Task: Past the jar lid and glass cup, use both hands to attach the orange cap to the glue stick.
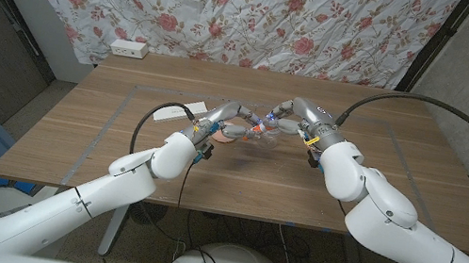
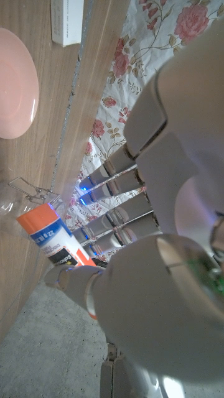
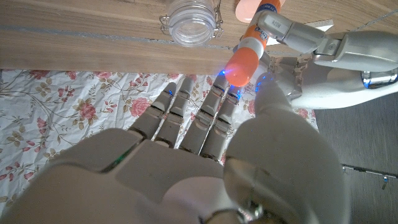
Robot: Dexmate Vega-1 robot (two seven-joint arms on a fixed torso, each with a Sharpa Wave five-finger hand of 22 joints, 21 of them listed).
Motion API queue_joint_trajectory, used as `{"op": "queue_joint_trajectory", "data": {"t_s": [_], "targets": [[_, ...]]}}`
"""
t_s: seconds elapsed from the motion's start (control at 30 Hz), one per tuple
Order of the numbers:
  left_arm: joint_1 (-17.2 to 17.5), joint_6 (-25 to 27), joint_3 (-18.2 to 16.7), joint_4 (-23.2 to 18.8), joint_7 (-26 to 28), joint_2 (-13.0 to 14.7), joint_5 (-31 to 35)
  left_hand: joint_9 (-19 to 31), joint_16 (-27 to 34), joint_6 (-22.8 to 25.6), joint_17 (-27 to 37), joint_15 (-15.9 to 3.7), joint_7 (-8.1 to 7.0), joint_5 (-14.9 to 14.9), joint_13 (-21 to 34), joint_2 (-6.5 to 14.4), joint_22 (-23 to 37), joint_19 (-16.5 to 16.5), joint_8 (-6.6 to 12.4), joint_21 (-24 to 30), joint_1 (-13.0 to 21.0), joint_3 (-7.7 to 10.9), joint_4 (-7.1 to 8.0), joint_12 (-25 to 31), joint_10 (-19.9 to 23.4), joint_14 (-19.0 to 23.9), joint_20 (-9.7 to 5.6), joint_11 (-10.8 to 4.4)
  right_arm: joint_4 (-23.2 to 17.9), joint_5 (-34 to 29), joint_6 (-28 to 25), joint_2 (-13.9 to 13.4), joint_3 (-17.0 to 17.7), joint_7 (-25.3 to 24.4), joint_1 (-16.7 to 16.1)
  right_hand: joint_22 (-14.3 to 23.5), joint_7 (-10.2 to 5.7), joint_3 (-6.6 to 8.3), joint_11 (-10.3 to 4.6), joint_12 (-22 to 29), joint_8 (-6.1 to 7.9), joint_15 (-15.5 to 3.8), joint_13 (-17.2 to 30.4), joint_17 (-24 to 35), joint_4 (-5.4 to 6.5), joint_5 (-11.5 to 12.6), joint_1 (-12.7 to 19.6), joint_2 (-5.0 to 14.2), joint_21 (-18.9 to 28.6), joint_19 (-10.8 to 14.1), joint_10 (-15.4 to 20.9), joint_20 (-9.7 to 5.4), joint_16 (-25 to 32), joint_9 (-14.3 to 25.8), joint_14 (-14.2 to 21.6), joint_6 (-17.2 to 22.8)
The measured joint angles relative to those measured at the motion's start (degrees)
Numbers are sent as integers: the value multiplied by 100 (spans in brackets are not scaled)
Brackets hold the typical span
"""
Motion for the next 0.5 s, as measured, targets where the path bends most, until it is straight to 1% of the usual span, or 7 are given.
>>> {"op": "queue_joint_trajectory", "data": {"t_s": [0.17,0.23,0.3,0.37,0.43,0.5], "targets": [[-1,-10,0,7,0,0,0,0,0,0,0,0,0,-3,1,0,0,0,-1,0,0,0,0,-1,0,0,0,0,10,4,-10,16,-16,-19,15,0,0,0,0,0,0,0,0,0,0,0,0,0,0,0,-3,0,0,0,0,0],[-1,-12,0,7,0,0,0,0,0,0,0,0,0,-3,1,0,0,0,-1,0,0,0,0,-1,0,0,0,0,13,4,-10,21,-23,-19,22,0,0,0,-11,-1,-44,0,0,0,0,0,0,0,0,0,-97,0,0,0,0,0],[0,-24,0,12,1,0,0,0,0,0,0,0,0,-3,2,0,0,0,-3,0,0,0,0,-2,0,0,0,0,14,16,-21,26,-29,-44,27,0,-21,-17,10,-21,-78,0,0,0,-17,0,0,0,0,0,-156,0,0,0,0,-27],[2,-32,0,14,4,0,0,0,0,0,0,0,0,-3,2,0,0,0,-18,0,0,0,0,-6,0,0,0,0,15,19,-24,30,-32,-50,31,0,0,-35,-1,-21,-98,0,0,0,-13,0,0,0,0,0,-207,0,0,0,0,-65],[5,-38,0,17,8,0,0,0,0,0,0,0,0,-4,3,0,0,0,-19,0,0,0,0,-7,0,0,0,0,15,24,-29,35,-35,-64,36,0,-21,-48,0,-21,-121,0,0,-4,1,0,0,0,0,0,-206,0,0,0,0,-86],[12,-45,-3,22,16,0,1,0,0,0,0,0,0,-4,4,0,0,0,-17,0,0,0,0,-7,0,0,0,0,15,29,-31,36,-37,-72,38,0,-9,-48,9,-21,-142,0,0,-13,1,0,0,0,0,0,-216,0,0,0,0,-118]]}}
